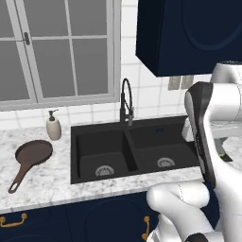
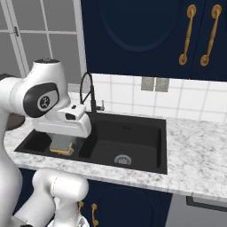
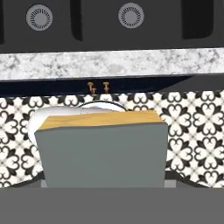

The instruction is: Pick the pan and sponge and place them into the sink. Then turn on the water.

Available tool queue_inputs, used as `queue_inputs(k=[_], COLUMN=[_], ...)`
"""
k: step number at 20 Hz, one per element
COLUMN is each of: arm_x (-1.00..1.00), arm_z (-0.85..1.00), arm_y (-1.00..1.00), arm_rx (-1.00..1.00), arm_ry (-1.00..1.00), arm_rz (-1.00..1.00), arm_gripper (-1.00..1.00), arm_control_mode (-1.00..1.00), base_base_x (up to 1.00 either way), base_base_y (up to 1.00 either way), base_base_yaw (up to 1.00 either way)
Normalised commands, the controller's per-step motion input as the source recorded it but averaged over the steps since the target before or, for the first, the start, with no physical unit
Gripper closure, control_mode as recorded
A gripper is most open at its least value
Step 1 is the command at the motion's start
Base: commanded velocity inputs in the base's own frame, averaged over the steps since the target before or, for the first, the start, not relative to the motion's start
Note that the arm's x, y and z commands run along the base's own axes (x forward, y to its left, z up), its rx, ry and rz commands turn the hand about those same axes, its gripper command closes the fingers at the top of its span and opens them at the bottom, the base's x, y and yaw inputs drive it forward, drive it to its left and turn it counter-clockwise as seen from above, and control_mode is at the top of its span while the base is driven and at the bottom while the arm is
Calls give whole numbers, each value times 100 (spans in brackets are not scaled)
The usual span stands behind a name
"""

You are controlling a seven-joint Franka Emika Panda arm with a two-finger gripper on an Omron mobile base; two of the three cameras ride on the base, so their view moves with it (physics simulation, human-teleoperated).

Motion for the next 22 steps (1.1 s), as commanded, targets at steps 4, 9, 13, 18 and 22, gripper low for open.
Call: queue_inputs(k=[4,9,13,18,22], arm_x=[0,12,69,68,54], arm_z=[1,18,24,-3,-28], arm_y=[100,100,100,100,100], arm_rx=[0,0,0,3,8], arm_ry=[-9,-7,0,0,0], arm_rz=[4,1,5,8,12], arm_gripper=[100,100,100,100,100], arm_control_mode=[-100,-100,-100,-100,-100], base_base_x=[0,0,0,0,0], base_base_y=[0,0,0,0,0], base_base_yaw=[0,0,0,0,0])
